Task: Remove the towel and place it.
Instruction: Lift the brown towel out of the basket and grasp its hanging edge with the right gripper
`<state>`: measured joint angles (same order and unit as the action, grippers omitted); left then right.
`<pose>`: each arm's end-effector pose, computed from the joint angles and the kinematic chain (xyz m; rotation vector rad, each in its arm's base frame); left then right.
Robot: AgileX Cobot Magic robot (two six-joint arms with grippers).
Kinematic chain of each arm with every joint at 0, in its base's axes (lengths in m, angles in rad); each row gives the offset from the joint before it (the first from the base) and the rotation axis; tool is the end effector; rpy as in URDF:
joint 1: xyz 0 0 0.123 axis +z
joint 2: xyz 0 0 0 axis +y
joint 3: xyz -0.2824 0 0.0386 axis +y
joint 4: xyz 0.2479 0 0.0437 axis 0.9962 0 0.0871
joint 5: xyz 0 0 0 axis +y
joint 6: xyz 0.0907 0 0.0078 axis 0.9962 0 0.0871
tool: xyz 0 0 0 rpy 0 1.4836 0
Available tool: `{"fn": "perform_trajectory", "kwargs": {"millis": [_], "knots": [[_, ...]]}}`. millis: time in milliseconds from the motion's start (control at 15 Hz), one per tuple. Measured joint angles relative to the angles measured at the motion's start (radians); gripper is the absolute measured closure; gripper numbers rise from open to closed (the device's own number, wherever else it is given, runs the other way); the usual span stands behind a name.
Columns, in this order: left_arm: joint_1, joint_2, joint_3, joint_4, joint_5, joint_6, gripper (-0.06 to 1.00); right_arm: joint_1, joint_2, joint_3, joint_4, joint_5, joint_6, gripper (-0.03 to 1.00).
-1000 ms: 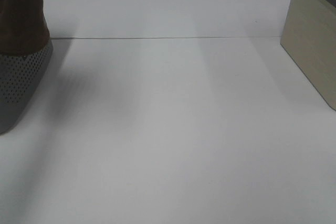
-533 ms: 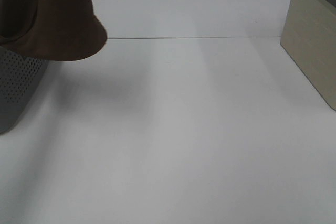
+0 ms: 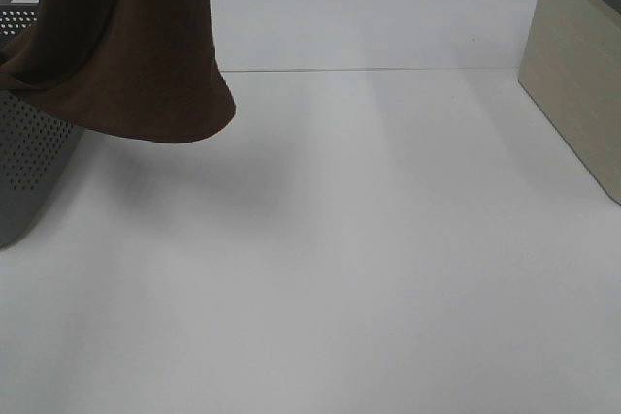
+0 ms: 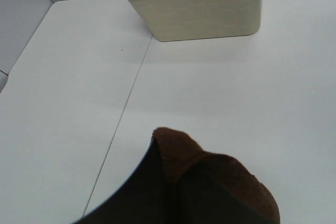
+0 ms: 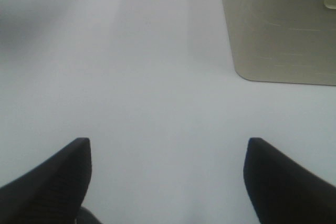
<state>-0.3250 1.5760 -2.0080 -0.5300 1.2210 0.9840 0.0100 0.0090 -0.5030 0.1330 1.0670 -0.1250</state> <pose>0.2804 -0.1401 0.5000 1.3497 1.6697 -0.2831 -0.0046 0.0105 0.2781 -0.1445 2.0454 0.0880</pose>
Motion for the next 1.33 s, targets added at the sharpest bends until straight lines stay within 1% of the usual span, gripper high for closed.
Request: {"fn": "perform_trajectory", "kwargs": {"millis": [133,533,600,667,800,867,1000,1133,1200,1267,1333], "knots": [[-0.001,0.000,0.000,0.005,-0.001,-0.003,0.94,0.000,0.048,0.000,0.038,-0.001,0.000,0.20],[-0.001,0.000,0.000,0.021,-0.004,-0.007,0.94,0.000,0.198,0.001,0.042,-0.001,-0.006,0.20],[-0.001,0.000,0.000,0.021,-0.005,-0.007,0.94,0.000,0.230,-0.002,0.049,-0.002,-0.033,0.20],[-0.001,0.000,0.000,0.021,-0.005,-0.007,0.94,0.000,0.262,-0.013,0.081,-0.052,-0.115,0.20],[-0.001,0.000,0.000,0.021,-0.005,-0.010,0.94,0.000,0.268,-0.013,0.138,-0.165,-0.176,0.20],[-0.001,0.000,0.000,0.021,-0.005,-0.010,0.94,0.000,0.279,-0.015,0.155,-0.192,-0.192,0.20],[-0.001,0.000,0.000,0.021,-0.005,-0.010,0.94,0.000,0.358,-0.022,0.241,-0.263,-0.270,0.20],[-0.001,0.000,0.000,0.021,-0.005,-0.010,0.94,0.000,0.478,-0.022,0.365,-0.290,-0.395,0.20],[-0.001,0.000,0.000,0.021,-0.005,-0.010,0.94,0.000,0.505,-0.022,0.405,-0.291,-0.429,0.20],[-0.001,0.000,0.000,0.021,-0.005,-0.010,0.94,0.000,0.637,-0.022,0.579,-0.296,-0.632,0.20],[-0.001,0.000,0.000,0.021,-0.005,-0.008,0.94,0.000,0.691,-0.022,0.662,-0.298,-0.746,0.20]]}}
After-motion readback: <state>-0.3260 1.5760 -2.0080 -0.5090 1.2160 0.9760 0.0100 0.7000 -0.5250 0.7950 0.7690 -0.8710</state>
